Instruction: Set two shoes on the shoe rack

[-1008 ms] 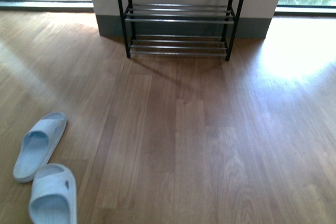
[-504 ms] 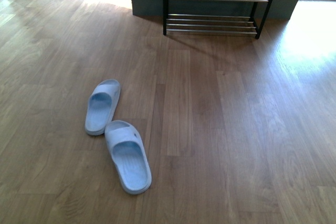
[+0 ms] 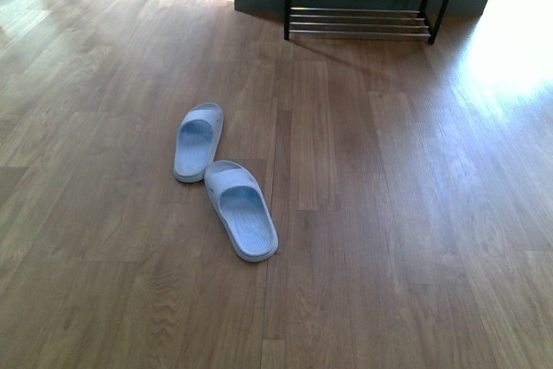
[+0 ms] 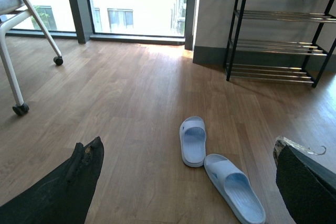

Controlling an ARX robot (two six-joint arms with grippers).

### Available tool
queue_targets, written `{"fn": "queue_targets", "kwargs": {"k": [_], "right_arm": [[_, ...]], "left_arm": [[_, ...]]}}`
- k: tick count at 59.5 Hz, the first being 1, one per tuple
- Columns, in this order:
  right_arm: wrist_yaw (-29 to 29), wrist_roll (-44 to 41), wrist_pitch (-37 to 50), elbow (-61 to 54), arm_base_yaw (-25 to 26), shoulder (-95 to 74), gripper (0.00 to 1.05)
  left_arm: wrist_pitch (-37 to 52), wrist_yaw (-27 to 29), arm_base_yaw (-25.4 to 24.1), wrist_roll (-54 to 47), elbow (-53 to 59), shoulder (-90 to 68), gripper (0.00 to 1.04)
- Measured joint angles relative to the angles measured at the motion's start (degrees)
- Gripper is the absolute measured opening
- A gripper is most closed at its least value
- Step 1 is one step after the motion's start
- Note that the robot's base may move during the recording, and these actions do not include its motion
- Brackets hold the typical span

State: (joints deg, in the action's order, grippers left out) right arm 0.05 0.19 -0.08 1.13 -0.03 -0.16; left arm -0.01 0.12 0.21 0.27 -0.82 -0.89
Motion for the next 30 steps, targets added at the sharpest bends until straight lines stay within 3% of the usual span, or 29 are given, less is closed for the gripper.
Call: {"fn": "queue_targets", "kwargs": {"k": [30], "right_arm": [[0.3, 0.0, 0.0, 0.0, 0.0, 0.0, 0.96]], "left_arm": [[0.0, 0.3, 0.0, 0.0, 0.0, 0.0, 0.95]]}}
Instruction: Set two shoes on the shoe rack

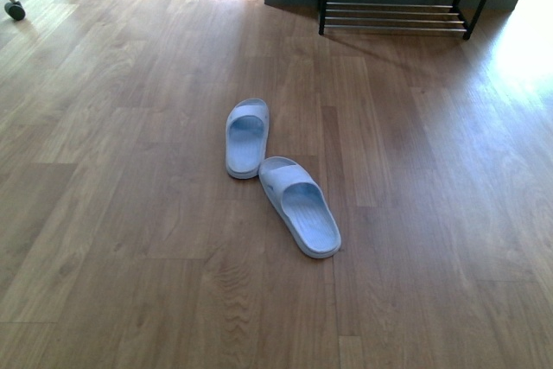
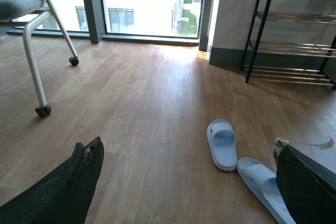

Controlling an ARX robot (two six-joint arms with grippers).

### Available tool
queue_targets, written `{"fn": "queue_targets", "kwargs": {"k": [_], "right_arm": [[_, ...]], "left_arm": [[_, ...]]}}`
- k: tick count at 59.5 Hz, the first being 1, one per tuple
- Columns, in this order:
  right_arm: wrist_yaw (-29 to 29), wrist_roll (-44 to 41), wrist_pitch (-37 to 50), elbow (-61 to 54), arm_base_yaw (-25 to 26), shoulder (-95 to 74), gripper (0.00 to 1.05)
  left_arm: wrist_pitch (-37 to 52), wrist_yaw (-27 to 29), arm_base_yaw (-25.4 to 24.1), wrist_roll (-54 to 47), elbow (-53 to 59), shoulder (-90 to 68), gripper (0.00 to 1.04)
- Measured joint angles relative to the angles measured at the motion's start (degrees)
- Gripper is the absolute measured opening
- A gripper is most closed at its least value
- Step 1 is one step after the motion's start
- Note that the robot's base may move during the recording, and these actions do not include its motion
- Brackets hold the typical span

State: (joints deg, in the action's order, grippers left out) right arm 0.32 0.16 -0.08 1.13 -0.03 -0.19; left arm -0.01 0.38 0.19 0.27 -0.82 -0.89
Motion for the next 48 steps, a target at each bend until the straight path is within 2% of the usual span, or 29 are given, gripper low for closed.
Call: {"fn": "queue_targets", "kwargs": {"k": [48], "right_arm": [[-0.1, 0.0, 0.0, 0.0, 0.0, 0.0, 0.96]], "left_arm": [[0.0, -0.2, 0.0, 0.0, 0.0, 0.0, 0.95]]}}
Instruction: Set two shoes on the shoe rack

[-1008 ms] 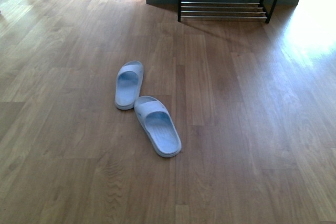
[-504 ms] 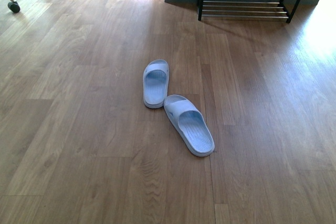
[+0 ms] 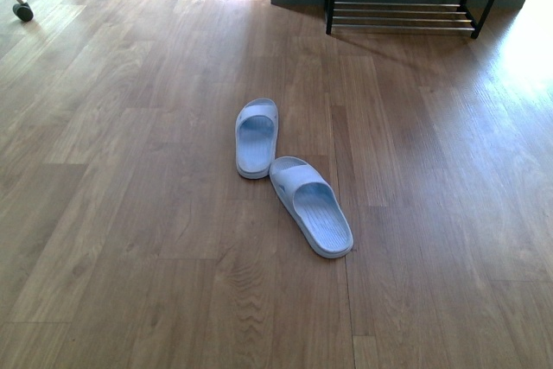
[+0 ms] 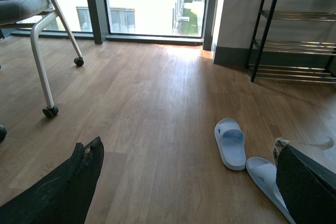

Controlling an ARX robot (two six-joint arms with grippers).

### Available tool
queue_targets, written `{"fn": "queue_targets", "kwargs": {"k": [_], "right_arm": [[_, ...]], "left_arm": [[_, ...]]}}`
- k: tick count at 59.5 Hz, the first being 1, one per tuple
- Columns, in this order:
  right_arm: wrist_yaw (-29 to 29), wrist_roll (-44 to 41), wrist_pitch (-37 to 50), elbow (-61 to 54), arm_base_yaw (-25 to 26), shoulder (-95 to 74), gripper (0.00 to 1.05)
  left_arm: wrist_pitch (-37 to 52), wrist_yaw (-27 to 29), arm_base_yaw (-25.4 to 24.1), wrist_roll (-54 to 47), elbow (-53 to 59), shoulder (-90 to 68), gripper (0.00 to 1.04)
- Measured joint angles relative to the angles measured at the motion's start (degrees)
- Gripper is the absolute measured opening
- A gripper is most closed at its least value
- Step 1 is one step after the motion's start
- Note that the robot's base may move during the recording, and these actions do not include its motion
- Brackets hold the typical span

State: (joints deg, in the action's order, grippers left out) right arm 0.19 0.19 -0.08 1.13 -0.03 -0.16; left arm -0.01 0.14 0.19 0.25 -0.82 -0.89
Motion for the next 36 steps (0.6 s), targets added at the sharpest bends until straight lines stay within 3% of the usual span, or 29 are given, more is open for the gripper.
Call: {"fn": "queue_targets", "kwargs": {"k": [36], "right_arm": [[-0.2, 0.0, 0.0, 0.0, 0.0, 0.0, 0.96]], "left_arm": [[0.0, -0.1, 0.0, 0.0, 0.0, 0.0, 0.95]]}}
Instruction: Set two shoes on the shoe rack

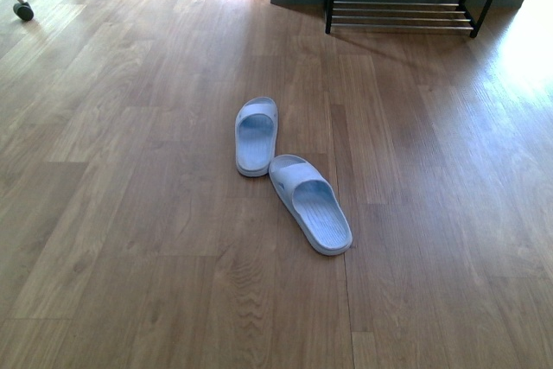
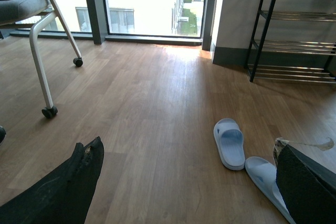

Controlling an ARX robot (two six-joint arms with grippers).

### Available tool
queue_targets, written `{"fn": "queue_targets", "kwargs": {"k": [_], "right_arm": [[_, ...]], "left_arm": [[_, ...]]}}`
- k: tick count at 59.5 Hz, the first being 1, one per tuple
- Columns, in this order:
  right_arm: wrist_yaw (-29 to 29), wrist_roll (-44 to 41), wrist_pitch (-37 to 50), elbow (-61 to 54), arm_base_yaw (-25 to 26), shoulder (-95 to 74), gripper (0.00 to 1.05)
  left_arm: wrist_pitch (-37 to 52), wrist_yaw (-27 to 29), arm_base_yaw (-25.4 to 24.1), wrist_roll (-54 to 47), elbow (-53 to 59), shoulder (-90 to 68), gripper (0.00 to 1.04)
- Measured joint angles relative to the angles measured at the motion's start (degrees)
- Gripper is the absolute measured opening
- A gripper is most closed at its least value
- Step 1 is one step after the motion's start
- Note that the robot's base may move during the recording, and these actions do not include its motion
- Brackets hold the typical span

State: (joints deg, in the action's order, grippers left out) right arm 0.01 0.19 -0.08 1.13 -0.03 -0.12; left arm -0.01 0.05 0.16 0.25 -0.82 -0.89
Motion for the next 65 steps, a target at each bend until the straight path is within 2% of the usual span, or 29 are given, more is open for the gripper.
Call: {"fn": "queue_targets", "kwargs": {"k": [65], "right_arm": [[-0.1, 0.0, 0.0, 0.0, 0.0, 0.0, 0.96]], "left_arm": [[0.0, -0.1, 0.0, 0.0, 0.0, 0.0, 0.95]]}}
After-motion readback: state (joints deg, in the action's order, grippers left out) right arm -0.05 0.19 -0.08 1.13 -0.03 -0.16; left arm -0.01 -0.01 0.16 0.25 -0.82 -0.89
